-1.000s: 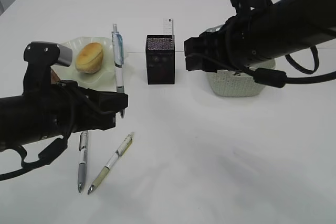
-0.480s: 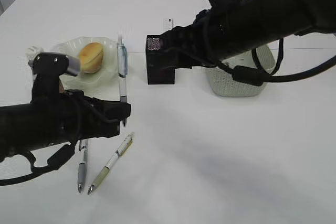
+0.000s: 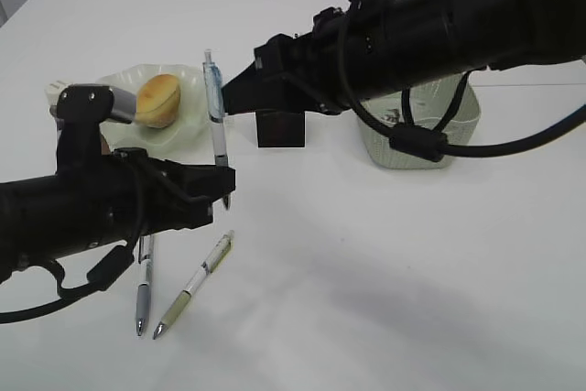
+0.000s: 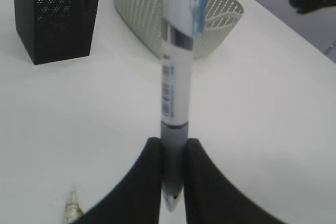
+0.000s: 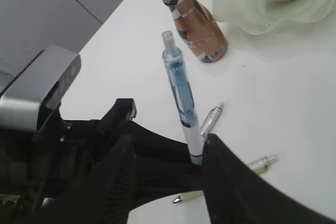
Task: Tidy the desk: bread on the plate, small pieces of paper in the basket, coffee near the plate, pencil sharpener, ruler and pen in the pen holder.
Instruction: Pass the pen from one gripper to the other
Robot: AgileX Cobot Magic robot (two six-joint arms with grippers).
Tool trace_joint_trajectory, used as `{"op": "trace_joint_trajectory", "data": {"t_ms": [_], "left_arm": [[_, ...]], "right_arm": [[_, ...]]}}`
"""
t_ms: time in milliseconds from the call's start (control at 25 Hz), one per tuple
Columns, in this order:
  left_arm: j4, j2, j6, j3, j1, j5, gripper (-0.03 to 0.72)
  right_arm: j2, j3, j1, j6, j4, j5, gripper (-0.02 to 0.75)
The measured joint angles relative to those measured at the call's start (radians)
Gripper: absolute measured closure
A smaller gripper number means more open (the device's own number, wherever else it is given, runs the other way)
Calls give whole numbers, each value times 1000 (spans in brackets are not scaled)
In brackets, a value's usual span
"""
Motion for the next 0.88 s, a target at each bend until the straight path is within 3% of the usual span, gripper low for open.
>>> {"op": "trace_joint_trajectory", "data": {"t_ms": [280,880], "left_arm": [[54,0,-73,0,0,-57,631],[104,0,-126,0,0,-111,631]], "right_arm": [[24,0,0,-45,82,7,397],[27,0,0,-52,106,-32,397]]}}
